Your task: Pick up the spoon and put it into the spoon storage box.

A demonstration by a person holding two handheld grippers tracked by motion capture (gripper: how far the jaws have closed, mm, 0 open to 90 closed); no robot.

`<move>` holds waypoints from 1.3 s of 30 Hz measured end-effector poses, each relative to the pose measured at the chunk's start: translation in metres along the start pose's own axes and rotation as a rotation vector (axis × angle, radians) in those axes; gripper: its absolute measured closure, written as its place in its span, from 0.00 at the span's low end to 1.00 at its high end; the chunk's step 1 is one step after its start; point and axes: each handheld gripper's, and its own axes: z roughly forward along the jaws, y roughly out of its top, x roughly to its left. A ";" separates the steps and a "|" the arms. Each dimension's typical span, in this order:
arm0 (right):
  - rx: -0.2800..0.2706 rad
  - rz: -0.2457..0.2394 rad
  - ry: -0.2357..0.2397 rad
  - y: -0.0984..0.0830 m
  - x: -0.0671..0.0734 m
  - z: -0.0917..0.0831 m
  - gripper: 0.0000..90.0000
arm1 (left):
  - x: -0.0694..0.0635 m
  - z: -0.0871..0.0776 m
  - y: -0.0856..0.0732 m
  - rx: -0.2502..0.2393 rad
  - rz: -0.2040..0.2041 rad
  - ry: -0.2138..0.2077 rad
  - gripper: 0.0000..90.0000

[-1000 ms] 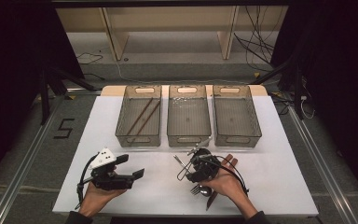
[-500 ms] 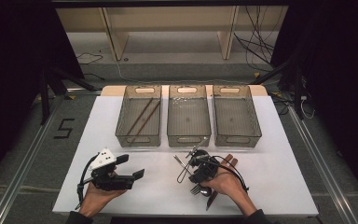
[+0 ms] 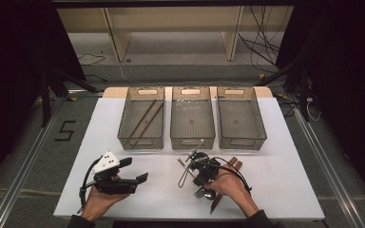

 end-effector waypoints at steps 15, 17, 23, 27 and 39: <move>0.039 -0.046 -0.033 0.006 0.007 0.001 0.94 | -0.001 0.002 0.000 0.006 0.012 -0.002 0.16; 0.041 -0.046 -0.036 0.007 0.007 0.001 0.94 | -0.001 0.002 0.000 0.007 0.017 -0.002 0.16; 0.039 -0.052 -0.038 0.006 0.007 0.001 0.95 | -0.001 0.002 0.000 0.012 0.023 -0.003 0.16; 0.039 -0.060 -0.033 0.006 0.007 0.000 0.95 | -0.001 0.002 0.000 0.011 0.025 -0.001 0.16; -0.012 -0.049 -0.013 0.006 0.005 -0.010 1.00 | -0.001 0.002 0.000 0.012 0.027 0.001 0.17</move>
